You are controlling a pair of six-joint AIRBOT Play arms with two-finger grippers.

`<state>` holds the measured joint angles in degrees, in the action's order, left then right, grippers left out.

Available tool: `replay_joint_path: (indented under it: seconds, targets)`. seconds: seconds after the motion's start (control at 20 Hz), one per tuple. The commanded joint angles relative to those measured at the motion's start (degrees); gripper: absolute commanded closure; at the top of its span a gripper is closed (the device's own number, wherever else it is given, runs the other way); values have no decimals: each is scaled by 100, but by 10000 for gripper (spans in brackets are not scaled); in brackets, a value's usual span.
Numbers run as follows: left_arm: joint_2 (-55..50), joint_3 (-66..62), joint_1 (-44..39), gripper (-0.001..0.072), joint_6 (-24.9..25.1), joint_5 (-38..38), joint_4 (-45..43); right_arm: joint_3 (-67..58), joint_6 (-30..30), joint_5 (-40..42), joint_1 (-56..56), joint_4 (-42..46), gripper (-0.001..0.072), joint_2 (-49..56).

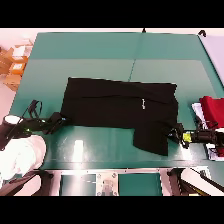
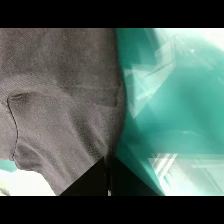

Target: Fold the shirts.

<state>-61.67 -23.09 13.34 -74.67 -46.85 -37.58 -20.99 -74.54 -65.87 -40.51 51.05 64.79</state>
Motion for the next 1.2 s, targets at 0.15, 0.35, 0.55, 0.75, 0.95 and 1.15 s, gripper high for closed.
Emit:
replay_joint_path:
  seconds: [0.15,0.35,0.55,0.75,0.95,1.15]
  targets:
    - [-35,348,-302,252,470,990,1154,0,-4,61,4,-4,698,2]
    - [-35,350,-866,680,535,1633,1268,-2,-4,24,4,-2,698,2]
    - [28,101,-680,681,627,662,328,-131,-90,-94,2,118,700,-39]
    - [295,-387,-212,681,-129,-691,-1276,-815,-1091,-763,2,1075,700,-345]
    - [588,-540,-205,681,-332,-984,-1349,-1410,-1425,-1460,2,1399,700,-658]
    - [564,-1180,-205,681,-485,-1467,-1342,-2151,-1493,-1954,4,1263,700,-782]
